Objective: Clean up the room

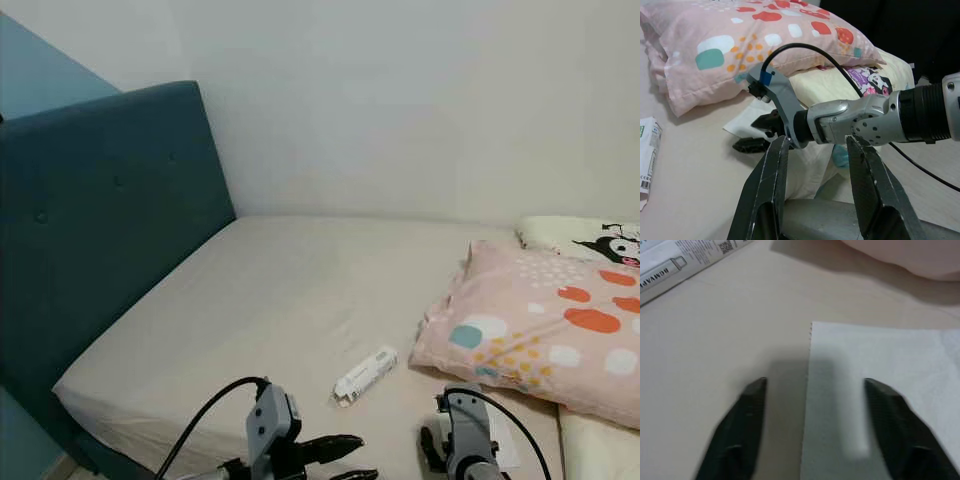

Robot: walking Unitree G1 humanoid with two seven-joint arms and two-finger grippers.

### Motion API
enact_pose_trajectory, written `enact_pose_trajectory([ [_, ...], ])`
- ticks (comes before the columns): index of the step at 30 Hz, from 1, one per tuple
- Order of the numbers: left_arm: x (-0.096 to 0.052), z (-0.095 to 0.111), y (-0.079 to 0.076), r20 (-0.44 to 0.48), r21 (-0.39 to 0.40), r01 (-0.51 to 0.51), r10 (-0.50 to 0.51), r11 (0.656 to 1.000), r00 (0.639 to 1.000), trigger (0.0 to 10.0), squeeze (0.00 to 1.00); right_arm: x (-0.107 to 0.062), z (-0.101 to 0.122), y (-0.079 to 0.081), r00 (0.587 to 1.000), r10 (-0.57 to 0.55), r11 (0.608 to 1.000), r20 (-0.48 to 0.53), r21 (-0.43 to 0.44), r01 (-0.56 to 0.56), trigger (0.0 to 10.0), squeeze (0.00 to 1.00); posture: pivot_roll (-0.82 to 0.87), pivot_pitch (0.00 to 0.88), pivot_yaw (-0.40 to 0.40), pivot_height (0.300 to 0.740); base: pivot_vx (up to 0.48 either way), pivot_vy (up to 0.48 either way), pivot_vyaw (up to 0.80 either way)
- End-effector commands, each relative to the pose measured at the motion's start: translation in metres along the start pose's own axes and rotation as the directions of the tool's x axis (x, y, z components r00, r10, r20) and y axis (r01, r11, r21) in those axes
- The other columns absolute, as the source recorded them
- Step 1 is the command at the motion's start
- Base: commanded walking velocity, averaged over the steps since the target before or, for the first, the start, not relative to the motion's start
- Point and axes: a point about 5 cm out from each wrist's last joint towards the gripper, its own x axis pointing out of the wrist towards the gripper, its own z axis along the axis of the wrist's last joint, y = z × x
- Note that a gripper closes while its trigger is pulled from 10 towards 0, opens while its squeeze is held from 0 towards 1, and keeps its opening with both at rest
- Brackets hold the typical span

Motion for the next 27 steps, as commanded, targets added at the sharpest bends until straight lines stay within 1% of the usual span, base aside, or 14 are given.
enact_pose_trajectory([
  [1, -0.003, -0.004, 0.001, -0.033, -0.002, -0.002, 0.002, 1.000, 0.999, 10.0, 0.00, -0.001, -0.005, 0.001, 1.000, 0.008, 1.000, -0.011, 0.019, -0.008, 0.0, 0.00, 0.03, 0.169, 0.056, 0.599, 0.000, 0.000, 0.00],
  [13, -0.004, -0.006, 0.000, -0.046, -0.003, 0.001, -0.001, 1.000, 0.999, 10.0, 0.00, -0.001, -0.008, 0.003, 0.999, 0.016, 1.000, -0.028, 0.013, -0.016, 0.0, 0.00, 0.03, 0.170, 0.059, 0.599, 0.000, 0.000, 0.00],
  [17, -0.004, -0.006, 0.000, -0.049, 0.001, -0.001, 0.001, 1.000, 0.999, 10.0, 0.00, -0.001, -0.005, 0.001, 1.000, 0.015, 1.000, -0.010, 0.016, -0.015, 0.0, 0.00, 0.03, 0.170, 0.059, 0.599, 0.000, 0.000, 0.00],
  [20, -0.004, -0.005, 0.001, -0.050, 0.003, -0.003, 0.003, 1.000, 0.999, 10.0, 0.00, 0.001, 0.004, -0.001, 1.000, 0.005, 1.000, 0.030, 0.024, -0.006, 0.0, 0.00, 0.03, 0.172, 0.061, 0.599, 0.000, 0.000, 0.00],
  [21, -0.004, -0.005, 0.001, -0.049, 0.004, -0.004, 0.004, 1.000, 0.999, 10.0, 0.00, 0.001, 0.008, -0.003, 0.999, -0.008, 1.000, 0.043, 0.006, 0.008, 4.7, 0.00, 0.04, 0.178, 0.061, 0.599, 0.000, 0.000, 0.00],
  [24, -0.004, -0.004, 0.001, -0.049, 0.004, -0.003, 0.004, 1.000, 0.999, 10.0, 0.00, 0.002, 0.010, -0.005, 0.999, -0.017, 1.000, 0.049, -0.007, 0.017, 4.7, 0.00, 0.04, 0.178, 0.061, 0.599, 0.000, 0.000, 0.00],
  [25, -0.005, -0.004, 0.002, -0.049, 0.004, -0.002, 0.002, 1.000, 0.999, 10.0, 0.00, 0.002, 0.011, -0.006, 0.999, -0.028, 0.999, 0.046, -0.022, 0.030, 10.0, 0.69, 0.04, 0.184, 0.061, 0.599, 0.000, 0.000, 0.00],
  [26, -0.005, -0.004, 0.002, -0.049, 0.004, -0.002, 0.002, 1.000, 0.999, 10.0, 0.00, 0.002, 0.011, -0.006, 0.999, -0.028, 0.999, 0.046, -0.022, 0.030, 10.0, 0.69, 0.04, 0.184, 0.061, 0.599, 0.000, 0.000, 0.00],
  [27, -0.005, -0.003, 0.002, -0.049, 0.004, 0.000, 0.000, 1.000, 0.999, 10.0, 0.00, 0.002, 0.010, -0.007, 0.999, -0.033, 0.999, 0.038, -0.029, 0.035, 10.0, 1.00, 0.04, 0.191, 0.060, 0.599, 0.000, 0.000, 0.00],
])
